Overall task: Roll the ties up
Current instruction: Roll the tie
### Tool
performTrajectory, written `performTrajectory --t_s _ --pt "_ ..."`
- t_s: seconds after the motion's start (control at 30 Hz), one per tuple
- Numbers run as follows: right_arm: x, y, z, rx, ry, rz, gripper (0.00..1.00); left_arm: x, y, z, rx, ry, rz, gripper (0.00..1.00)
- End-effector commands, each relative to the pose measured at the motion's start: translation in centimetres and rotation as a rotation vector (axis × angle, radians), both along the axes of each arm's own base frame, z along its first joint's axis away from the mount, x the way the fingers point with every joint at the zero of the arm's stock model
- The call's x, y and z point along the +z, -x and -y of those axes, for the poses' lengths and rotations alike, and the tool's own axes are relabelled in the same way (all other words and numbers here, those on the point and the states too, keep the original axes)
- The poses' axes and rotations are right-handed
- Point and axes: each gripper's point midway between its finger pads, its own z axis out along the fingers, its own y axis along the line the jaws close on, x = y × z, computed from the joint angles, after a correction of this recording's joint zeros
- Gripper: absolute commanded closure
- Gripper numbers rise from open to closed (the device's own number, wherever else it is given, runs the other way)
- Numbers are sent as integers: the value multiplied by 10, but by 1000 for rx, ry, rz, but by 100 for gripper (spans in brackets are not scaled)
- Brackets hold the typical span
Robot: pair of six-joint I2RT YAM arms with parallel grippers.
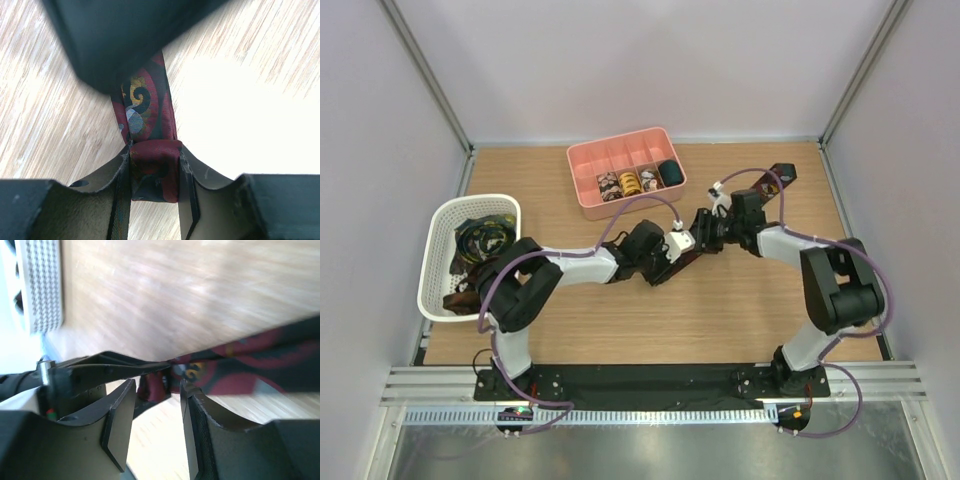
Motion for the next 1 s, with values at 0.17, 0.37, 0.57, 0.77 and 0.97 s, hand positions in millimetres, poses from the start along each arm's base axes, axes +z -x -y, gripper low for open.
performTrajectory --t_s 0.17,0.37,0.57,0.77,0.97 --pt "41 -6 73 -376 231 268 53 -40 17 -29 58 -200 -157 66" --pt "43 24 95 -432 282 373 56 -46 15 -36 117 -272 -203 65" --pt "62 51 69 -340 323 548 56 -51 13 -42 155 -348 -240 64" --pt "72 87 20 -160 378 721 58 -52 12 -42 156 -377 -263 64" --pt "79 129 -28 63 399 901 59 -54 12 -41 145 -405 -285 64"
